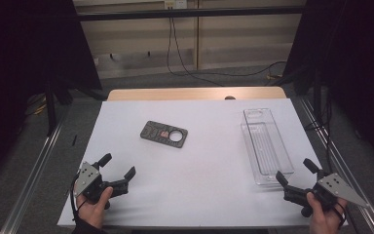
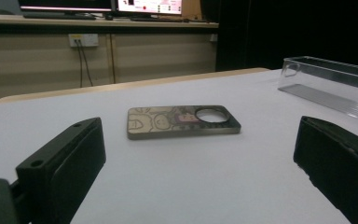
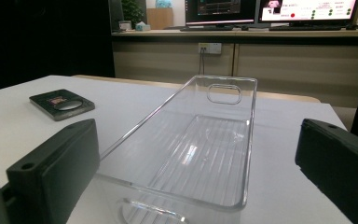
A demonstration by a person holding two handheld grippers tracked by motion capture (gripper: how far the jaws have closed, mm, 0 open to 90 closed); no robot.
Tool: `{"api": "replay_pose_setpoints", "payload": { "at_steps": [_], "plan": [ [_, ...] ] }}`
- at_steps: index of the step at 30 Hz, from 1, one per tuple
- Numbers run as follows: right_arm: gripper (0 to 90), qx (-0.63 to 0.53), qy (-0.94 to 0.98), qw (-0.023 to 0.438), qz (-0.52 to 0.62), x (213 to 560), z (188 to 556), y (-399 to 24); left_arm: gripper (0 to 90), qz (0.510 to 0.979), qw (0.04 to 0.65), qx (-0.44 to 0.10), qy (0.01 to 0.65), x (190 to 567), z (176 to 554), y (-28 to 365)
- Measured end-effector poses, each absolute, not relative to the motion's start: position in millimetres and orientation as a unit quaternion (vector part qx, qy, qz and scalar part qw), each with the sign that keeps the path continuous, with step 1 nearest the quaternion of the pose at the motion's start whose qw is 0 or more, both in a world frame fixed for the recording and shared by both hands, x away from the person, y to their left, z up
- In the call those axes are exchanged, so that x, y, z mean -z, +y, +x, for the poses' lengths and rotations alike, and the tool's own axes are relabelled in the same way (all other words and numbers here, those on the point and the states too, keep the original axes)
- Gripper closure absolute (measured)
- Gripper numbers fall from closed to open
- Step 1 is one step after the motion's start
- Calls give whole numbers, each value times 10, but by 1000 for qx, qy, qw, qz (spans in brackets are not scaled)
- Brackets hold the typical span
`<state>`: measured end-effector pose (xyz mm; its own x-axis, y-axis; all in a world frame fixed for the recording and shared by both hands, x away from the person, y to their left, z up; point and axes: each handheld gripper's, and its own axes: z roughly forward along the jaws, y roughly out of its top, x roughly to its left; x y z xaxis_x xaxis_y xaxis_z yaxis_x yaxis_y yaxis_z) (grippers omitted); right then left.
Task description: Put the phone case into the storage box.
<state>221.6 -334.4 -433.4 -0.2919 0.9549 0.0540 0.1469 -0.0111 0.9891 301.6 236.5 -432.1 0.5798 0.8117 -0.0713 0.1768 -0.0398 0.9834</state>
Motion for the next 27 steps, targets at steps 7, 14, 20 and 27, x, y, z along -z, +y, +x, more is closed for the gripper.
{"api": "replay_pose_setpoints", "payload": {
  "at_steps": [7,14,20,27],
  "plan": [
    [0,-542,596,373,461,4337,2198,-3366,18,671,581,-270,373,4323,3035,2343],
    [0,-542,595,371,463,4345,2186,-3385,19,678,571,-272,374,4334,3042,2334],
    [0,-544,595,371,461,4336,2169,-3358,22,688,559,-277,370,4345,3037,2332],
    [0,-542,596,374,459,4322,2168,-3360,21,694,569,-265,353,4322,3019,2270]
  ]
}}
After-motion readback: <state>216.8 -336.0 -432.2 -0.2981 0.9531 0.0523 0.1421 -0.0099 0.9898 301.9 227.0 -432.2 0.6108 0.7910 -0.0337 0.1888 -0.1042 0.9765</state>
